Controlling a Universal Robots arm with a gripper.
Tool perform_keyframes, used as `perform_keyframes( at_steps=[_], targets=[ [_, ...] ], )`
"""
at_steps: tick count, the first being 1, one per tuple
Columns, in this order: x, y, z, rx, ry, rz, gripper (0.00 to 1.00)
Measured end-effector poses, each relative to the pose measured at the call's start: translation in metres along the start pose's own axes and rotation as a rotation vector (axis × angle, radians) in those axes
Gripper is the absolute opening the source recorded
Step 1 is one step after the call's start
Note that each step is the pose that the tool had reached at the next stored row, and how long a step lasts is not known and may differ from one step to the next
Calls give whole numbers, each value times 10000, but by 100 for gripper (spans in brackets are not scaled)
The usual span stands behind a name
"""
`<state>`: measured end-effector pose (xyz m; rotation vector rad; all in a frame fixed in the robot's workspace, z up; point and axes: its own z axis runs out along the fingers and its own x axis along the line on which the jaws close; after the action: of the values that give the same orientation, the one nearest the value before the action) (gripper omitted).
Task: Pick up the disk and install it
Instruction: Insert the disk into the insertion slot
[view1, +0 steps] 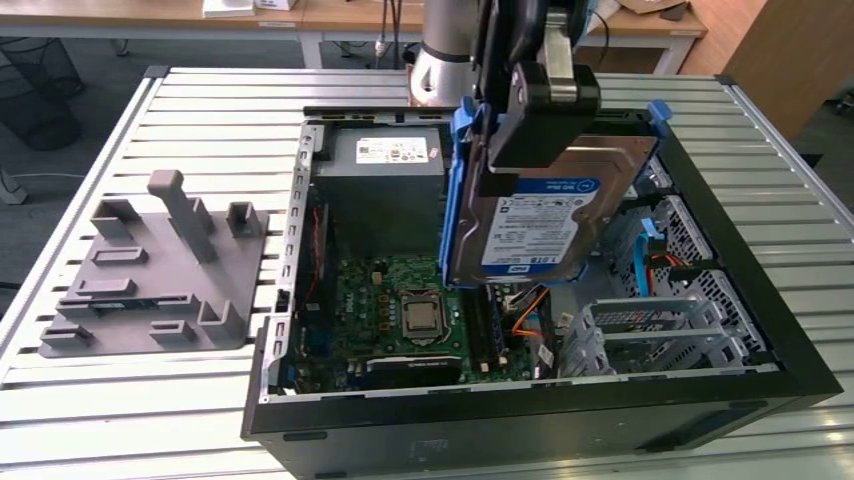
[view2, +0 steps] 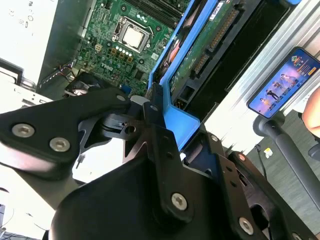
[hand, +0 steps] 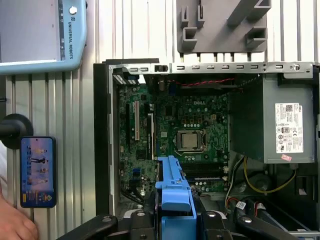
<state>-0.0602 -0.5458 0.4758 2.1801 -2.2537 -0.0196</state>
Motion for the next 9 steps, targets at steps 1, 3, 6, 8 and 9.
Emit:
perform_keyframes(
  at_steps=[1,3,6,8,9],
  targets=[
    [-1,-18,1,0,-1,1,37],
    [-3,-97,2,0,0,2,37],
    [-6,-227,9,0,-2,1,37],
    [6,-271,16,-1,0,1,37],
    [22,-282,21,-1,1,1,37]
  ],
)
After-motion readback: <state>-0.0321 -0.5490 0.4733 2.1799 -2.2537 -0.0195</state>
